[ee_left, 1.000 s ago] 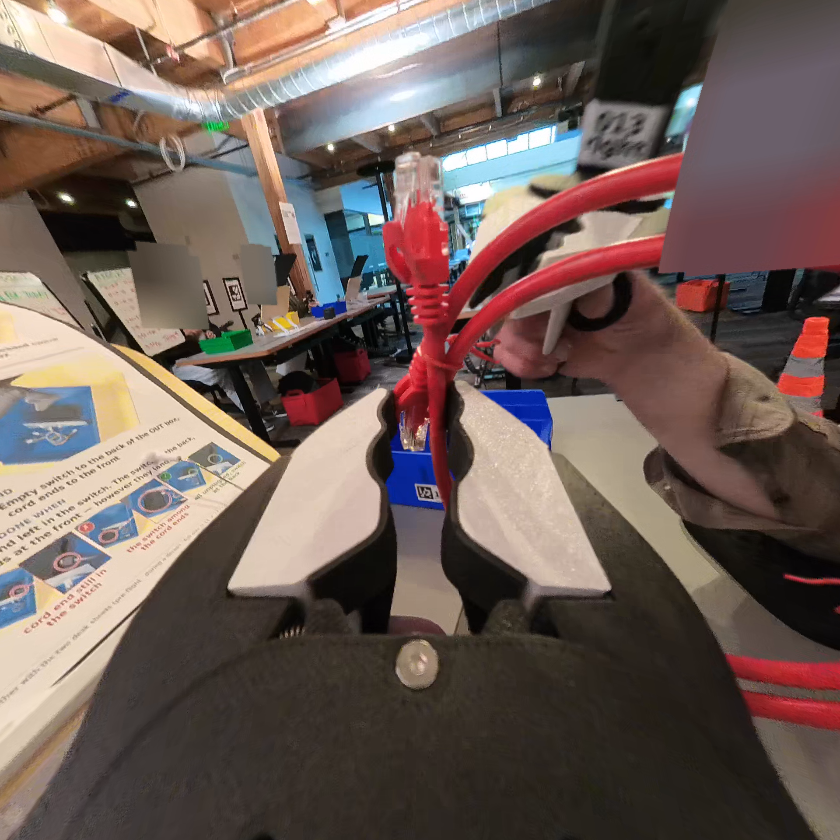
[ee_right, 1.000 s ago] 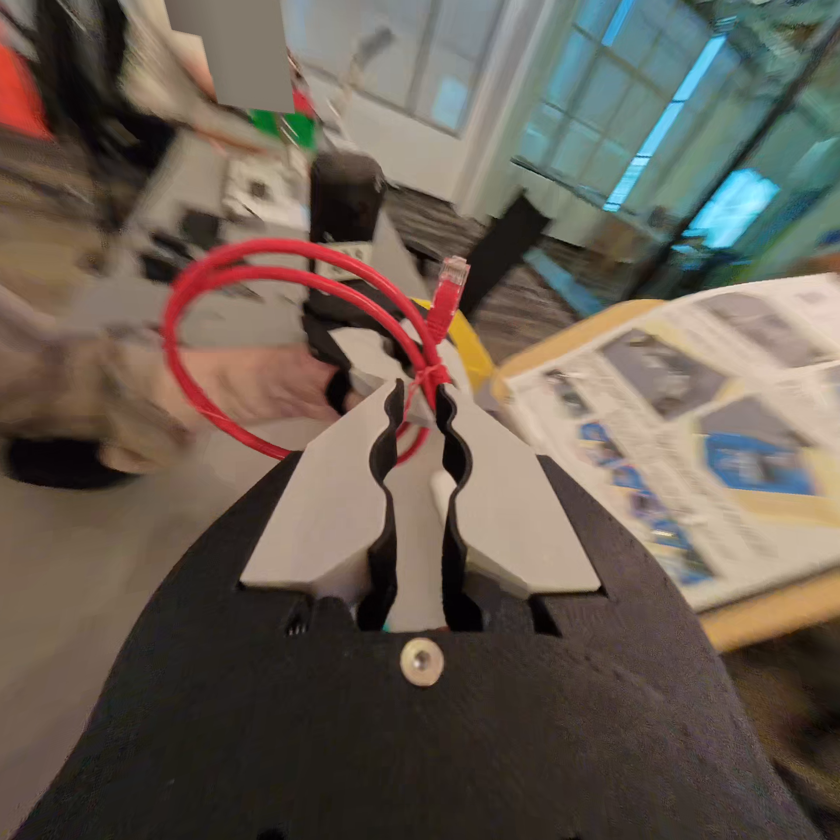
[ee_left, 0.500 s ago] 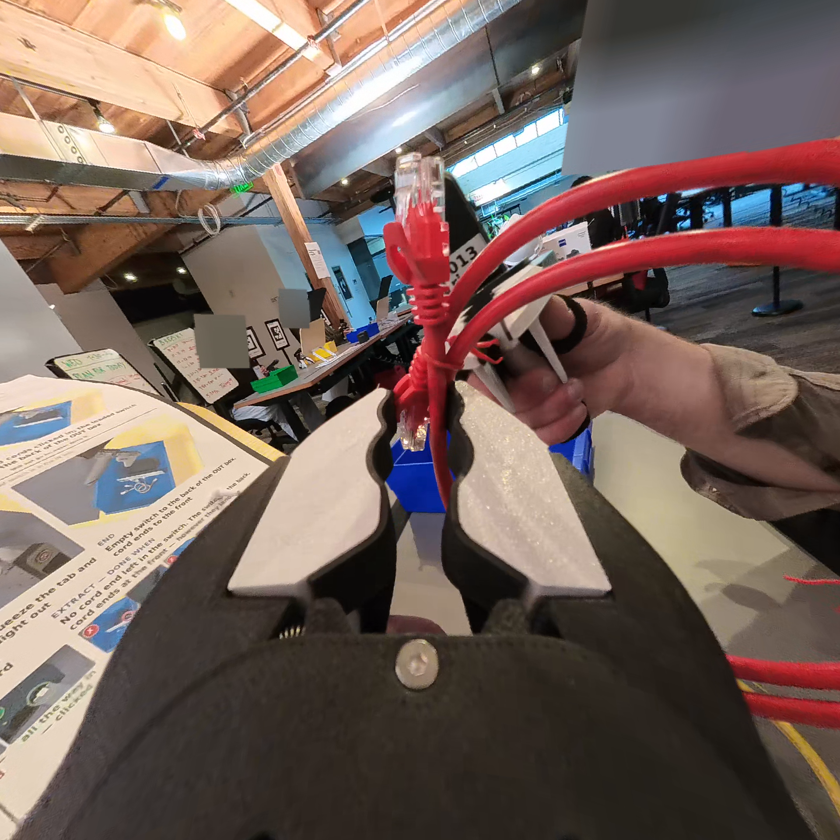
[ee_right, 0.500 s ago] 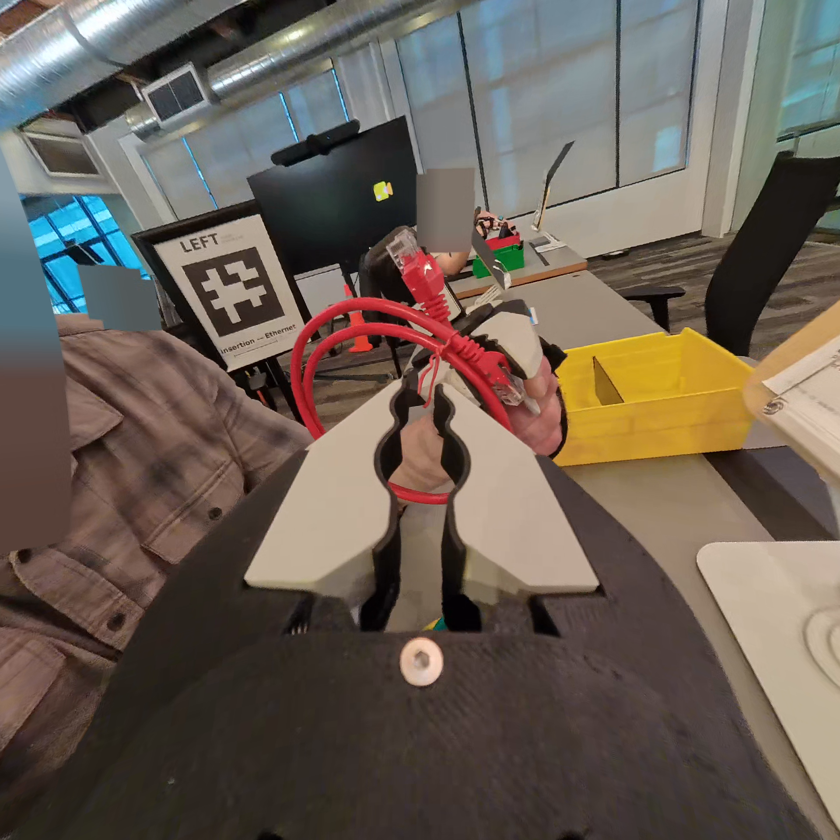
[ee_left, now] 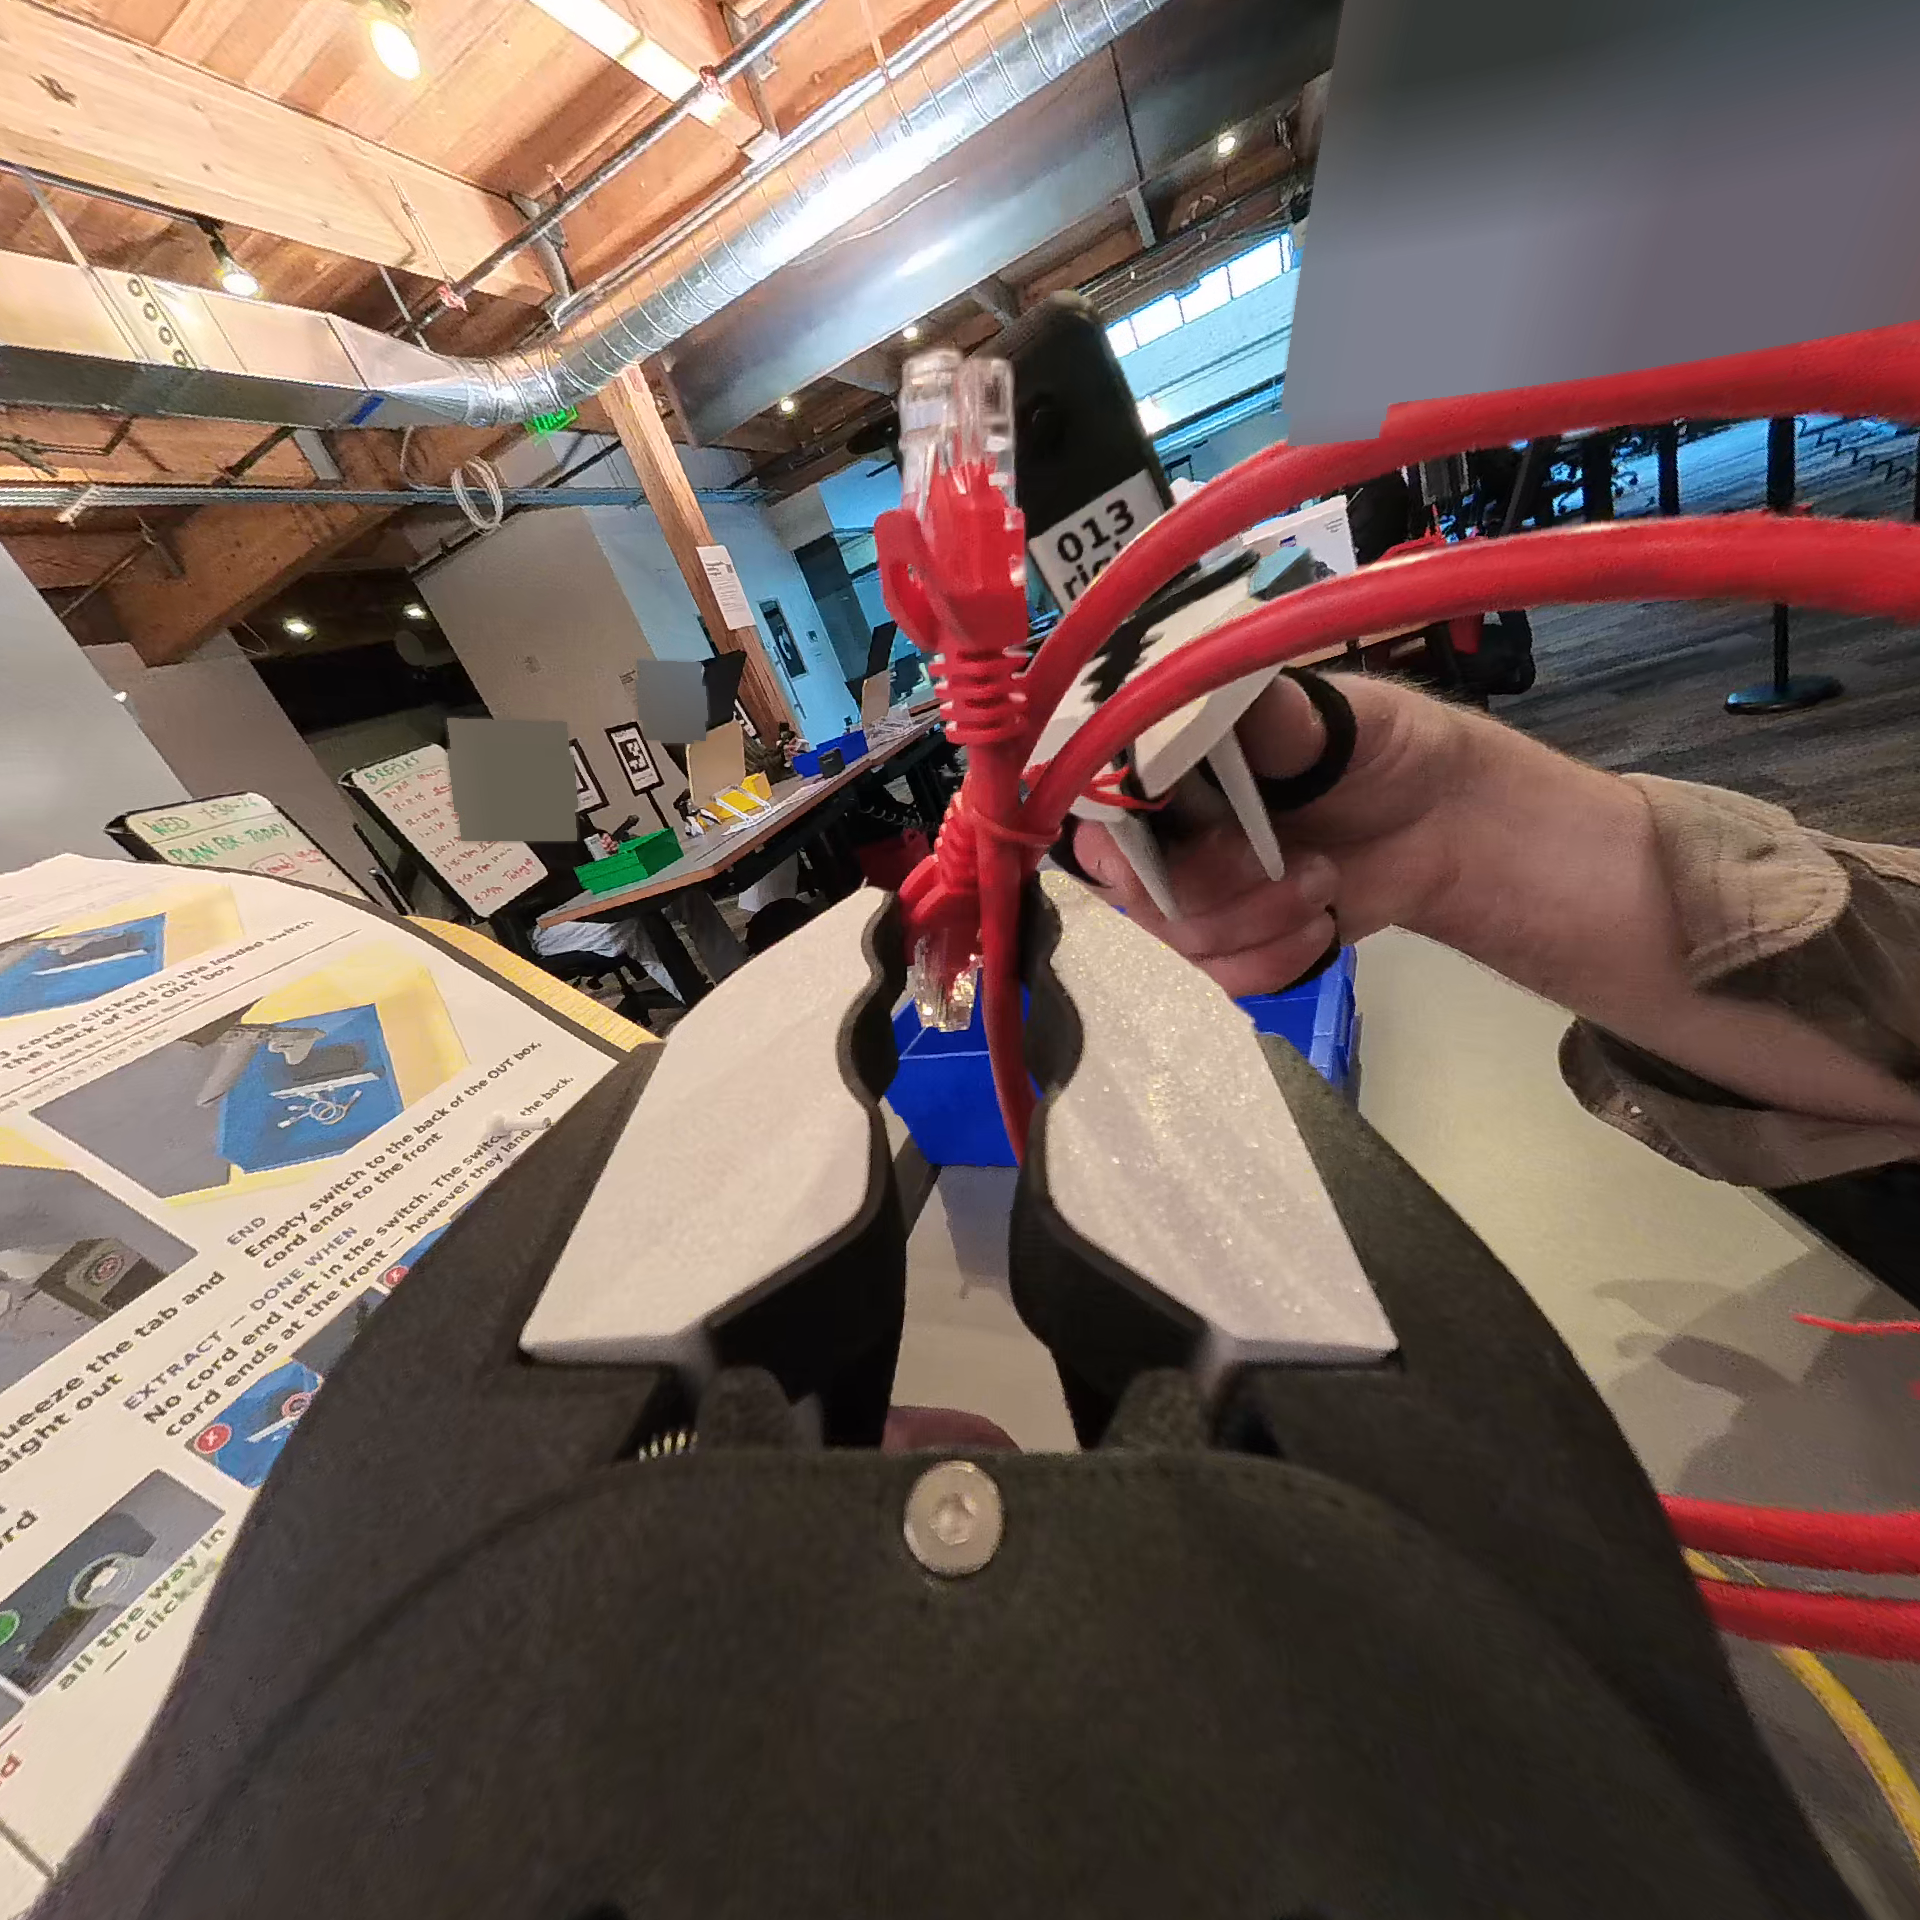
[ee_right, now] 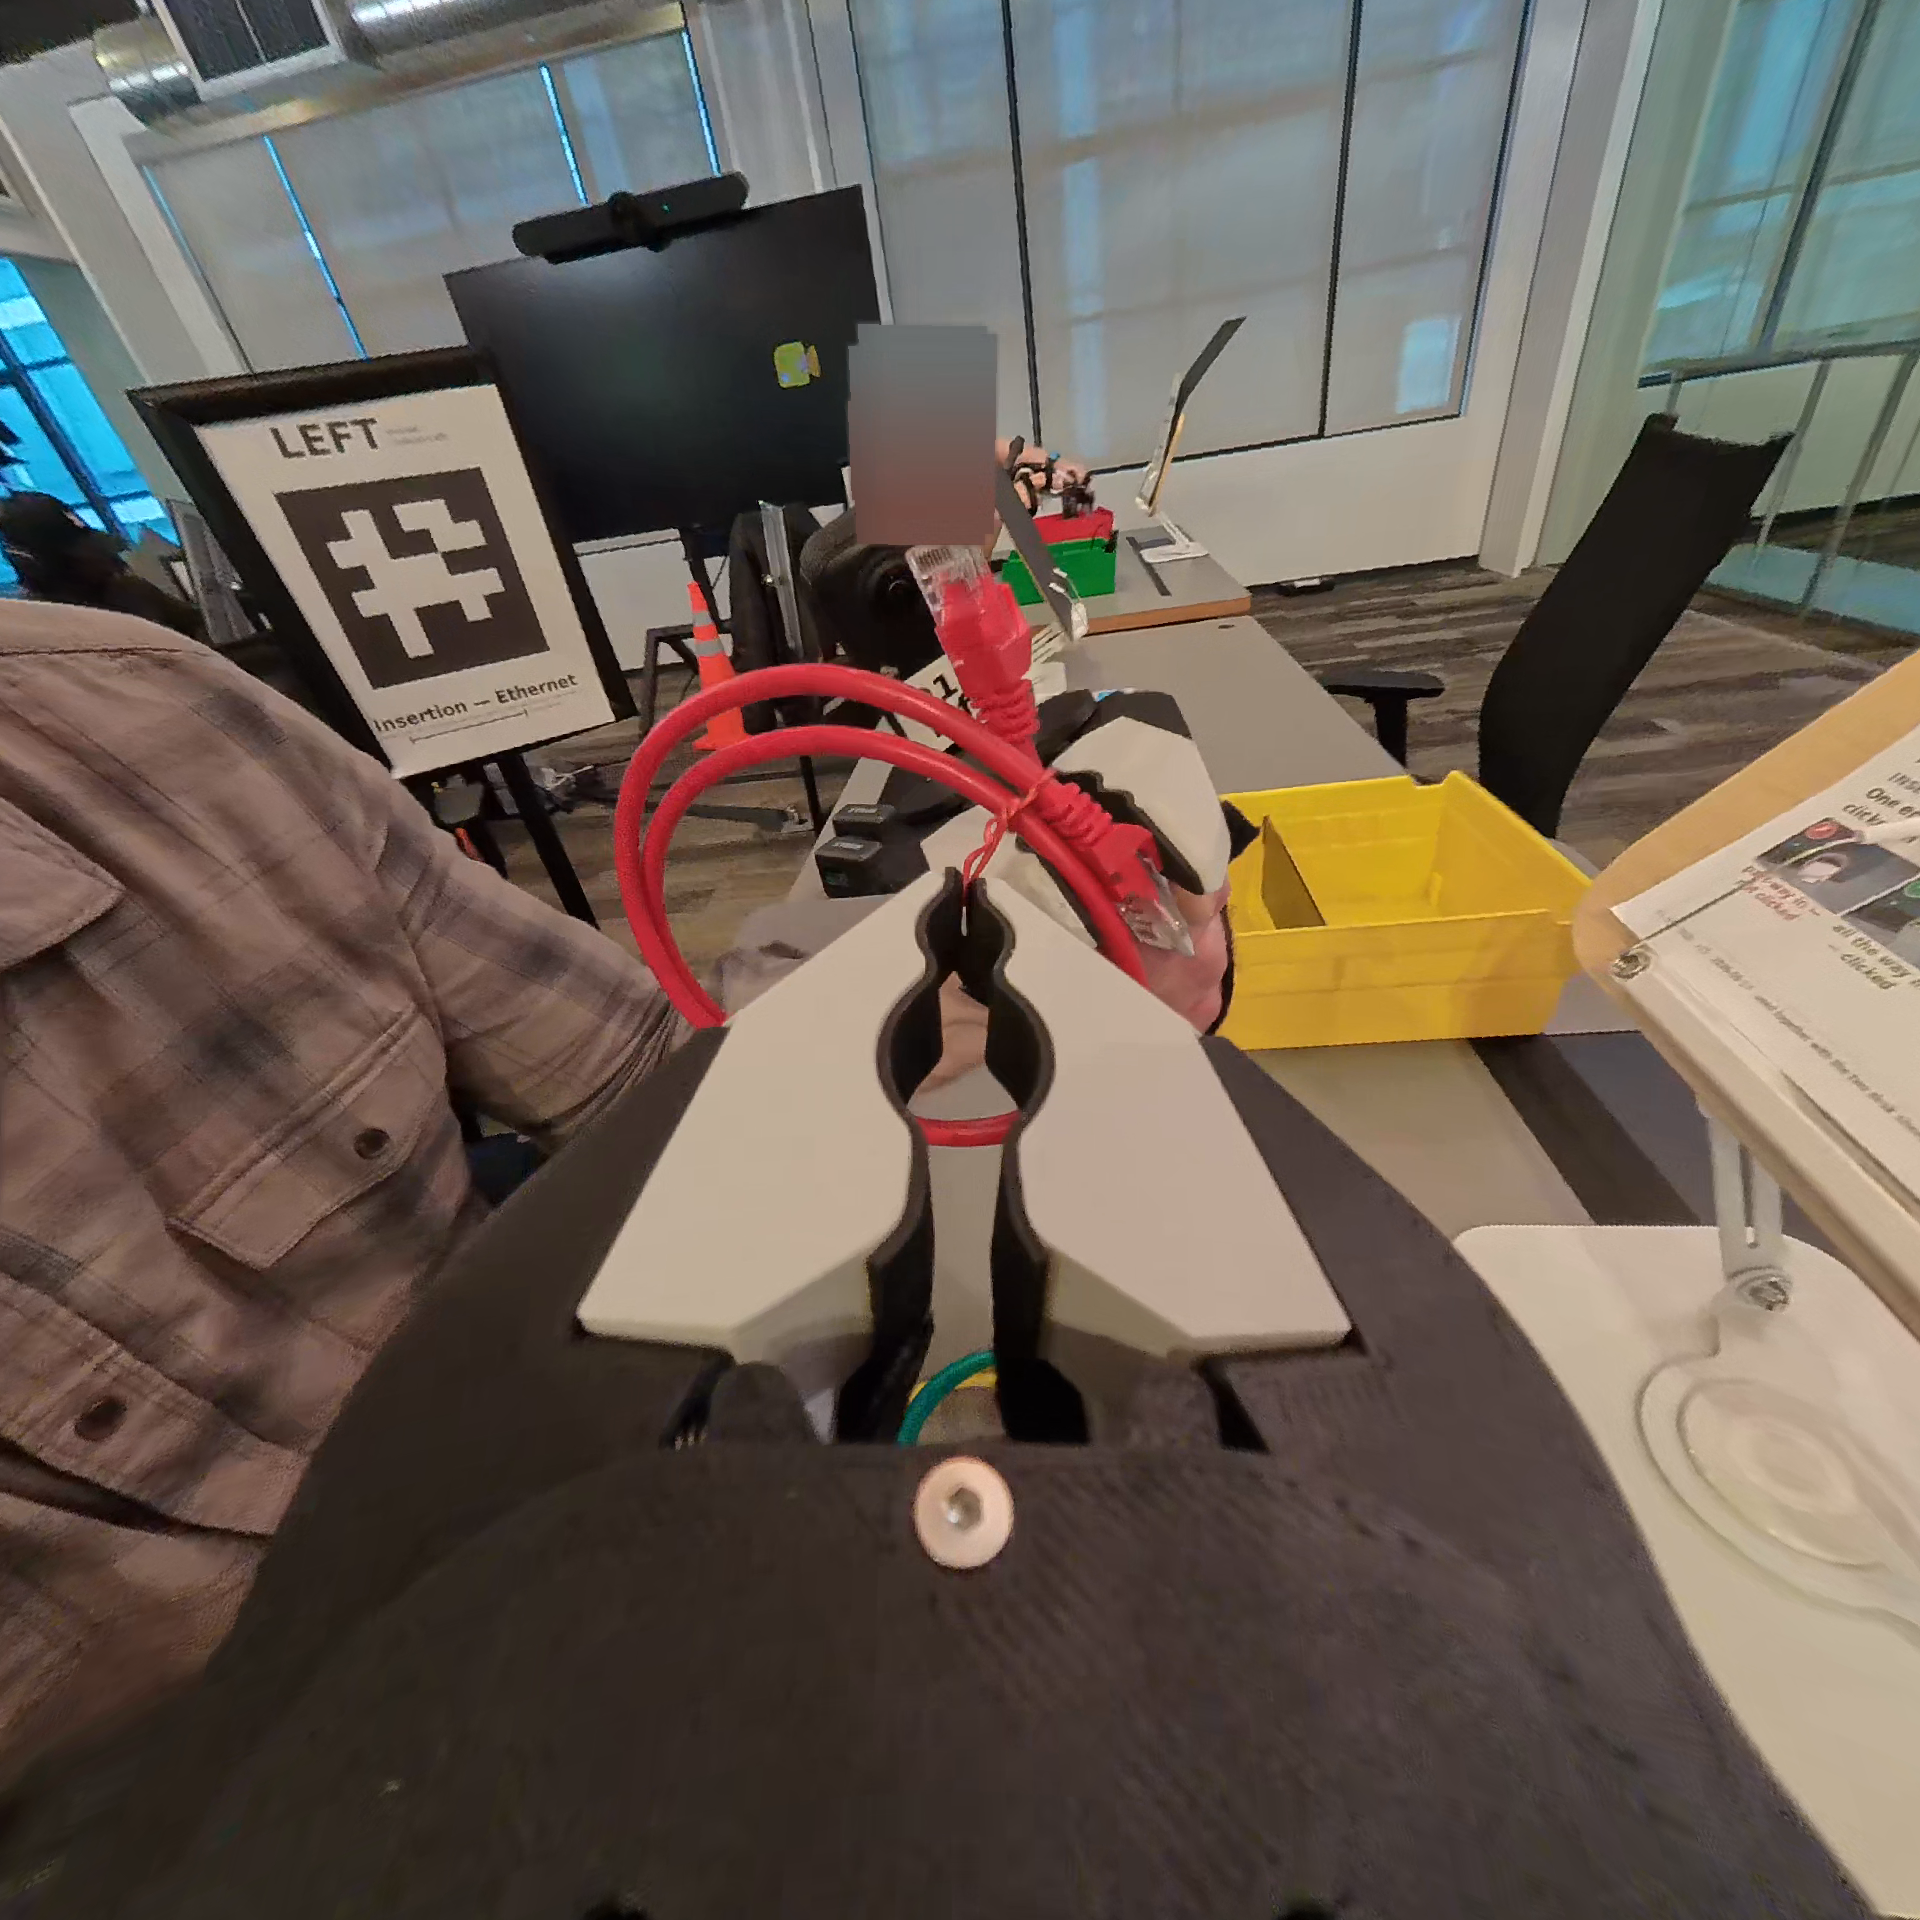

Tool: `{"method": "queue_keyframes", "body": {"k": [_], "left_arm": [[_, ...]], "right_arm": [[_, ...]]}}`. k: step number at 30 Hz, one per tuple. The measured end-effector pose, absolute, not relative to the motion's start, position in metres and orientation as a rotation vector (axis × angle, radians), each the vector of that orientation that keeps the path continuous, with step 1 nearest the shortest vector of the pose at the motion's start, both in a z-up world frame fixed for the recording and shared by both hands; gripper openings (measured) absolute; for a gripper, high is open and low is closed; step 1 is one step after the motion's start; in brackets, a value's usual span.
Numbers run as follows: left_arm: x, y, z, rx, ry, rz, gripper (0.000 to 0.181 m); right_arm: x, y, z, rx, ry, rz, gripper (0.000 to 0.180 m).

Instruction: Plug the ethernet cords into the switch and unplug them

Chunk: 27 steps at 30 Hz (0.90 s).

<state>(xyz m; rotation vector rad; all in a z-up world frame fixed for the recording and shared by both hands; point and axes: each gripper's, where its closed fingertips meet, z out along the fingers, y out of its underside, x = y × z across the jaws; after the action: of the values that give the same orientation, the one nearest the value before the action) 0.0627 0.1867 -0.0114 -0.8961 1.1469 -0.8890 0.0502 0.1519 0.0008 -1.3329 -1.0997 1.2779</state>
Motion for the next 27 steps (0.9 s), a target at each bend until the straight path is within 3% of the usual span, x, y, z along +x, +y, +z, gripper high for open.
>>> {"method": "queue_keyframes", "body": {"k": [7, 16, 18, 21, 27], "left_arm": [[0.062, 0.190, -0.012, -0.918, 1.145, -0.866, 0.021], [0.072, 0.196, -0.018, -1.055, 1.136, -0.914, 0.020], [0.071, 0.196, -0.016, -1.044, 1.115, -0.942, 0.020], [0.067, 0.195, -0.011, -1.018, 1.103, -0.945, 0.020], [0.066, 0.189, -0.007, -0.975, 1.105, -0.960, 0.020]], "right_arm": [[0.046, 0.151, 0.003, -1.311, -1.185, 0.919, 0.000], [0.054, 0.173, -0.020, -1.232, -1.416, -0.256, 0.000], [0.057, 0.171, -0.015, -1.213, -1.398, -0.233, 0.001], [0.066, 0.163, -0.002, -1.258, -1.333, -0.020, 0.018], [0.069, 0.152, 0.010, -1.290, -1.224, 0.555, 0.010]]}}
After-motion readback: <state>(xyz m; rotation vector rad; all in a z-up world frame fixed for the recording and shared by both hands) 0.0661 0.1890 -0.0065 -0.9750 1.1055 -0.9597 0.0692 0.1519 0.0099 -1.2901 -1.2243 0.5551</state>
